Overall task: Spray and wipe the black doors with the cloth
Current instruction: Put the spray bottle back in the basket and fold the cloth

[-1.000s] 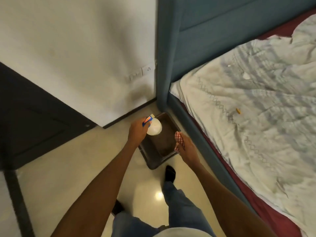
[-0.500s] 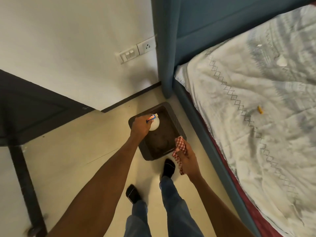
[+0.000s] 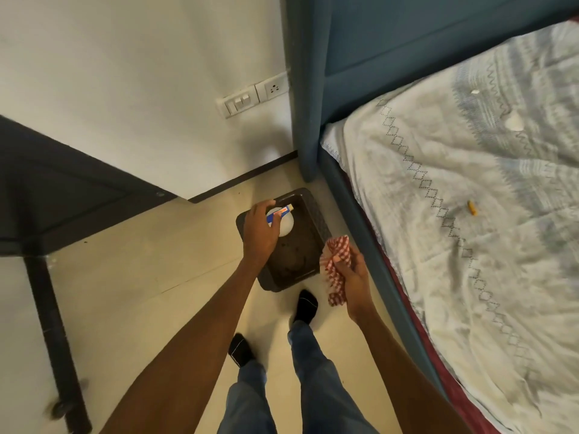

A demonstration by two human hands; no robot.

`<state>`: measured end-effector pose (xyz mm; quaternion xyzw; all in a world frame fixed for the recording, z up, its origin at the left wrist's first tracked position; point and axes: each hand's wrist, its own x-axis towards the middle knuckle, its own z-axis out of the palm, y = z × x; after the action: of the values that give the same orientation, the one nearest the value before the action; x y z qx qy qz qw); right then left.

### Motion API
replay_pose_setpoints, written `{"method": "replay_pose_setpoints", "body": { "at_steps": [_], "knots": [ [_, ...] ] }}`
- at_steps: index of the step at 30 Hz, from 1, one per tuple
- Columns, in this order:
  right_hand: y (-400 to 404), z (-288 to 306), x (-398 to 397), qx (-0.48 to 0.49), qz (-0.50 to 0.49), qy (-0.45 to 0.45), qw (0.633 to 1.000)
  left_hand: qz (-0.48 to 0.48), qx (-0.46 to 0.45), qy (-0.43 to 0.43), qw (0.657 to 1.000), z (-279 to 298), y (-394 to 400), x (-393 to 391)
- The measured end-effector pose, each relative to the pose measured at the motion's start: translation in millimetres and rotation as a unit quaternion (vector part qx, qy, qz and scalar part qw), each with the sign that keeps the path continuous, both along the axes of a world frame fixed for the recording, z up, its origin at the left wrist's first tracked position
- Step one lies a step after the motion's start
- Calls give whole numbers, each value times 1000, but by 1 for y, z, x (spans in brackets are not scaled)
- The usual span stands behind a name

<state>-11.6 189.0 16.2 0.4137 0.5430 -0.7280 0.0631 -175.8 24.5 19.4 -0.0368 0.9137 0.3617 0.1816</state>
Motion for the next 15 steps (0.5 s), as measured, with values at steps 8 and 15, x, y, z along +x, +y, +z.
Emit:
{"method": "replay_pose_setpoints", "body": {
  "at_steps": [8,15],
  "knots": [
    [-11,84,-38,-262,-85,93,957,-18,144,19,989,114,-17,72],
    [-52,172,-71,-302,6,209,930,-115,164,128,971,170,-38,60]
  ]
}}
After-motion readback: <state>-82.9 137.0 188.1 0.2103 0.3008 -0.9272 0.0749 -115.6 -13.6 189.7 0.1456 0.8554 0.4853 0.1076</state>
